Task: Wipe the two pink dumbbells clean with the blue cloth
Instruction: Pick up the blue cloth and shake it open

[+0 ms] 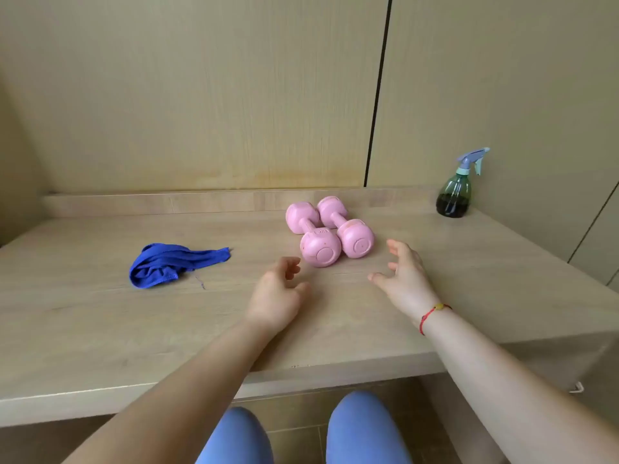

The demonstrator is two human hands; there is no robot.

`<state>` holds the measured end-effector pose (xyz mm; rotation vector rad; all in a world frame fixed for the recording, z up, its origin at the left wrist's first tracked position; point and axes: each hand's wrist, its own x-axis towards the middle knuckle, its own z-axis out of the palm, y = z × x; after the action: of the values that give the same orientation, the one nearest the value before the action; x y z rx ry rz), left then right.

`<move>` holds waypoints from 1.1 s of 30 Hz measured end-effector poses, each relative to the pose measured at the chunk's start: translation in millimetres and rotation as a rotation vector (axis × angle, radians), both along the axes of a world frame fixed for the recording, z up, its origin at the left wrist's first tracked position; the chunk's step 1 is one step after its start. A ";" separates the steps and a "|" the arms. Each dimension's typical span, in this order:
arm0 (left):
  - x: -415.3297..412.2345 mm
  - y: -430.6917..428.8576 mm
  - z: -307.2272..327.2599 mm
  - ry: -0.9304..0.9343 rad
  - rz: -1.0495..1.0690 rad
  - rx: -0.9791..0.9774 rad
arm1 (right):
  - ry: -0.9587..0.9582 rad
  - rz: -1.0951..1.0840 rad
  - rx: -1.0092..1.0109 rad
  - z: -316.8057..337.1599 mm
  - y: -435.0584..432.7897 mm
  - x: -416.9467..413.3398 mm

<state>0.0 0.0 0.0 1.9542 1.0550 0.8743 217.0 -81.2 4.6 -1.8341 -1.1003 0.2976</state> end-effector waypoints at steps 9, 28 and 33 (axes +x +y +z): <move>20.4 39.3 4.7 0.058 0.080 0.066 | -0.019 0.092 -0.065 12.6 42.3 38.5; 50.4 95.7 4.6 0.105 0.000 0.021 | 0.164 0.348 -0.095 2.6 116.7 85.2; 48.1 95.3 2.1 0.092 0.008 0.030 | 0.167 0.333 -0.066 0.8 133.0 86.4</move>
<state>48.1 95.3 2.1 2.0331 1.1092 0.8153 303.4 51.8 5.4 -1.6435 -1.2878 0.6769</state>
